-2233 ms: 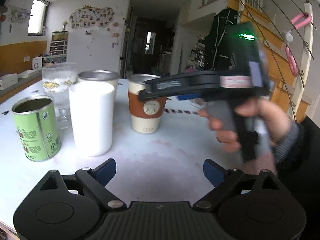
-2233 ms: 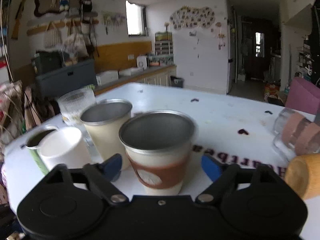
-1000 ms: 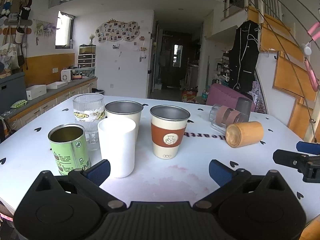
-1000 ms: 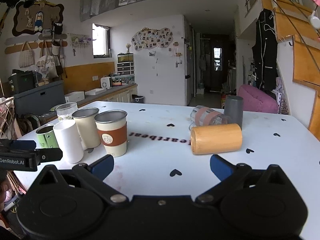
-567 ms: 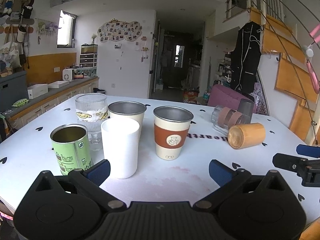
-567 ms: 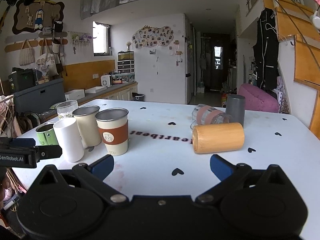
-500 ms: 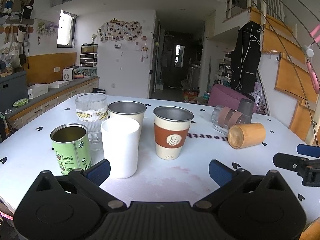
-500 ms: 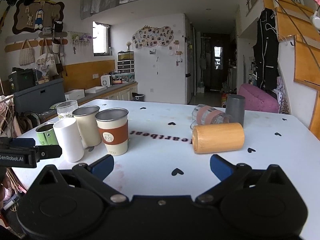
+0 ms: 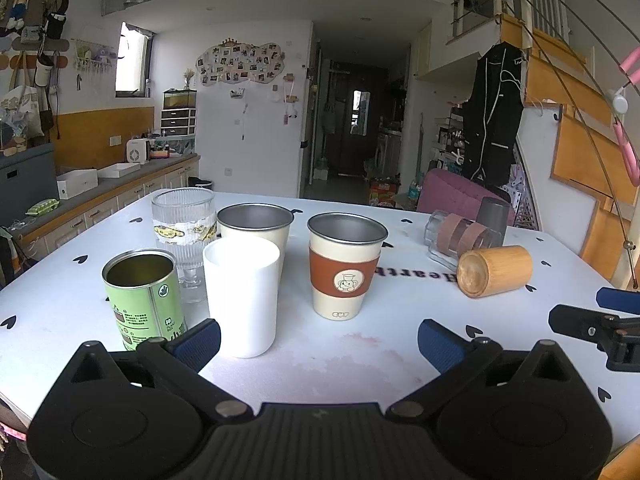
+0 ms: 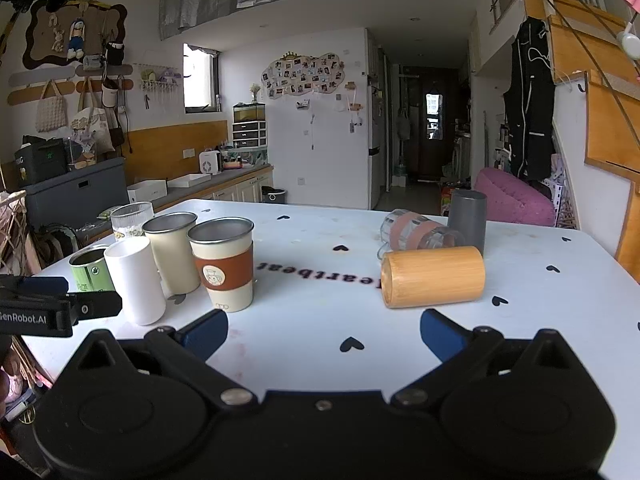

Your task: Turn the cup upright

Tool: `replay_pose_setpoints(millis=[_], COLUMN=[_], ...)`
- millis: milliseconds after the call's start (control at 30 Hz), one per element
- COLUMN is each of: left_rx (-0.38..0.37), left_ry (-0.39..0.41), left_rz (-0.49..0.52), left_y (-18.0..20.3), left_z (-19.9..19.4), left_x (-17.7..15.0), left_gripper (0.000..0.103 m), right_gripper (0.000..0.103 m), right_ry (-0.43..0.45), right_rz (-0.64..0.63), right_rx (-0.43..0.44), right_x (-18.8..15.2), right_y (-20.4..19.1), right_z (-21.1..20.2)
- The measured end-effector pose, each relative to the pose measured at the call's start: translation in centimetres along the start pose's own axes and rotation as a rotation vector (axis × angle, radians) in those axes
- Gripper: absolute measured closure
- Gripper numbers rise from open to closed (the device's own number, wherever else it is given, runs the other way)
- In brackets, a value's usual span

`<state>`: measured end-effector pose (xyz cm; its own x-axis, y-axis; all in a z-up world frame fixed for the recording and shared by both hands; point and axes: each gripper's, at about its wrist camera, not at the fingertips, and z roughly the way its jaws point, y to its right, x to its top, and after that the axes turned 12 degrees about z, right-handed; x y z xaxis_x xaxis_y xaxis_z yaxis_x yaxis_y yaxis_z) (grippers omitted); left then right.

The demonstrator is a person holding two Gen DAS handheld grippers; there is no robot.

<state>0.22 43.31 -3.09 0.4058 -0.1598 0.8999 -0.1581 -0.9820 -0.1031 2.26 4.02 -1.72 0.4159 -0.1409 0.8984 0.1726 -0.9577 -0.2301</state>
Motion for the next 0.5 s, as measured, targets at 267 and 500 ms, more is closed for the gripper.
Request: replay_pose_setpoints(millis=[267, 500], left_rx=[0.001, 0.000], left_ry=[-0.002, 0.000], left_rz=[0.001, 0.005], left_y=[-0.06, -0.07], left_z=[0.04, 0.03], left_x=[-0.04, -0.09], left_gripper=[0.000, 0.000], right_gripper=[0.000, 0.000], right_ry=[-0.001, 0.000], right_rz=[-0.007, -0.009], right_rx=[0.003, 0.004], right_x=[-0.12, -0.13], right_y=[0.00, -0.01], right_z=[0.05, 0.04])
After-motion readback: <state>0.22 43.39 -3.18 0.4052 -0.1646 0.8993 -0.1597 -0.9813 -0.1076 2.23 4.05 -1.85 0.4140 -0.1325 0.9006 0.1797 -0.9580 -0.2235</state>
